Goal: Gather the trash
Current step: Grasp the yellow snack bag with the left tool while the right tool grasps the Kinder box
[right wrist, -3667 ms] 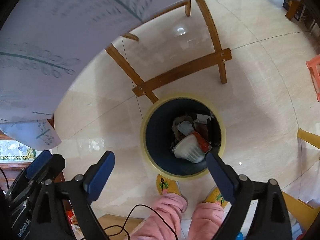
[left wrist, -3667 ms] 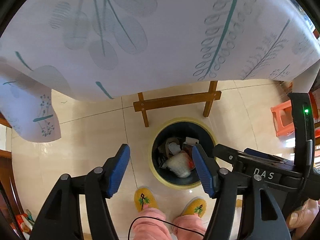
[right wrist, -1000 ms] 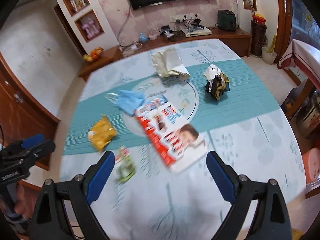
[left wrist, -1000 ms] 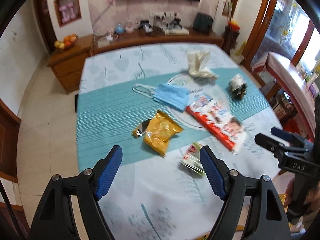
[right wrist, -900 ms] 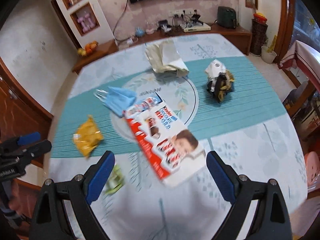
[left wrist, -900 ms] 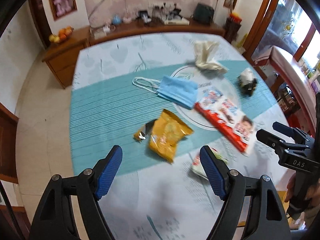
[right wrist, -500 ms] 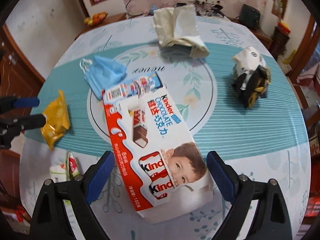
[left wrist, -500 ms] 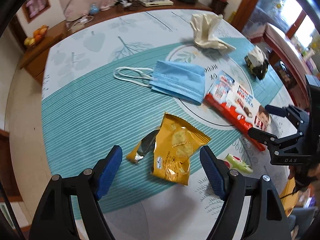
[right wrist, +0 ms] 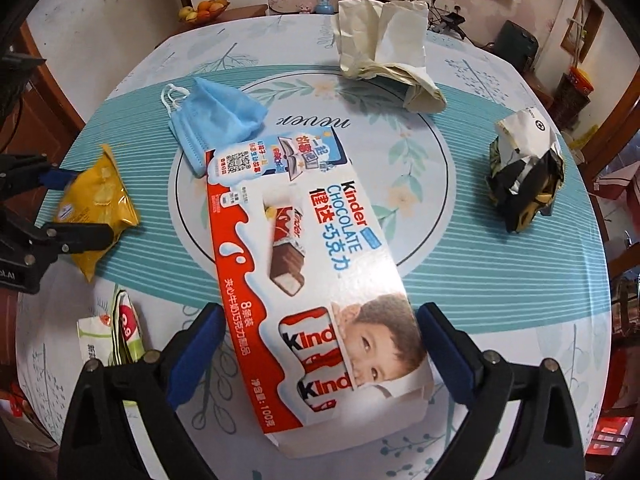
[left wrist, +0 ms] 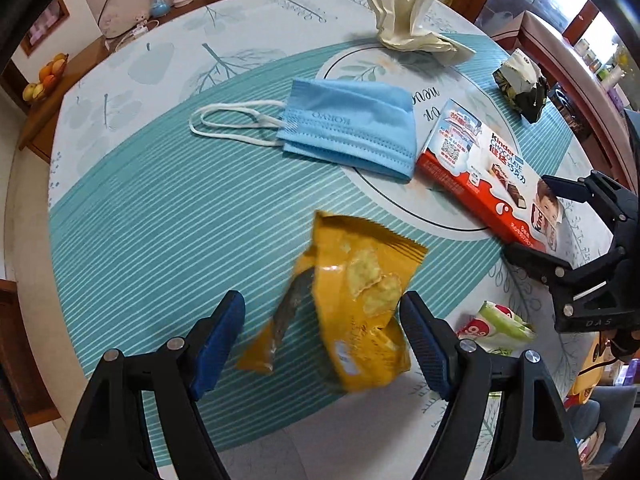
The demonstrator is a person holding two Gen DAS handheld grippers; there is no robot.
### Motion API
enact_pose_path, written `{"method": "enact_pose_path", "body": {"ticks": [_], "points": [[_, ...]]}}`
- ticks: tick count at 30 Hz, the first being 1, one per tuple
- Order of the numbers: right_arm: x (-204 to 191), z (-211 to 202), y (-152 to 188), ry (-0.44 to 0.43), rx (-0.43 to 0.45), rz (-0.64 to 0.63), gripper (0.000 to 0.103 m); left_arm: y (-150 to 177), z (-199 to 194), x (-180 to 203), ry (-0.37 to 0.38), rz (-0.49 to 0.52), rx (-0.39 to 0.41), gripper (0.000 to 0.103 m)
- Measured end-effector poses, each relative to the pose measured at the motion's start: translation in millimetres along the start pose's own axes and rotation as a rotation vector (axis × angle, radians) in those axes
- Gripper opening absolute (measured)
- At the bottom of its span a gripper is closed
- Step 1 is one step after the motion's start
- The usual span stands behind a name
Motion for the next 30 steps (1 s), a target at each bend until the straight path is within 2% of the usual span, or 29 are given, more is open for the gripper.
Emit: {"method": "enact_pose_path", "body": {"ticks": [2,4,6,7,8,9,12,17,25,30], "points": [[-0.5,1.2,-1.8,0.005,-0.006,0.007,0.091,-0.7,0.3,0.2,-0.001,0.003,0.005,0.078],[-2.7,2.1,-2.5,0.011,-0.008,0.017,0.09,-0.3,-0.1,0.9,-0.007,0.01,0.008,0.074],[-5.3,0.4,0.4,0.015,-0.01,0.034,0.089,-0.1,-3.1,3.2,-0.025,0.022,0.026,0.047],[-5.8,-0.8,2.0,0.011,-0.01,0.047,0.089,-1.4,-2.4,5.8,-0.031,0.029,0.03,0.039],[-5.8,-1.9,3.5,0.009,-0.01,0.056,0.089,-1.7,-2.9,7.2,-0.024,0.033,0.03,0.022],[-5.6,-4.4,5.3,0.006,-0.006,0.073,0.089,-1.9,-3.2,8.0,-0.013,0.028,0.024,0.017],[-3.5,-13.8,10.8,-0.004,0.011,0.112,0.089,1.2,-5.0,8.8,0.011,0.008,0.023,0.012],[5.5,-35.3,16.2,-0.03,0.054,0.186,0.089,5.1,-18.6,14.5,0.013,-0.014,0.061,0.011],[15.2,-76.8,38.5,-0.073,0.107,0.286,0.089,19.6,-72.6,39.4,0.027,-0.018,0.141,0.011],[17.1,-101.2,60.9,-0.109,0.115,0.327,0.089,39.0,-102.7,70.9,0.036,-0.012,0.173,0.011]]}}
Point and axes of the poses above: each gripper's, at about its wrist camera, not at the fingertips, and z roughly the way its jaws point, x to its right, y to its underside, the point moved 1 cm from there along z, roughly the way its jaws point, and after that the axes turned 1 degree about -z, right-handed, at the moved point
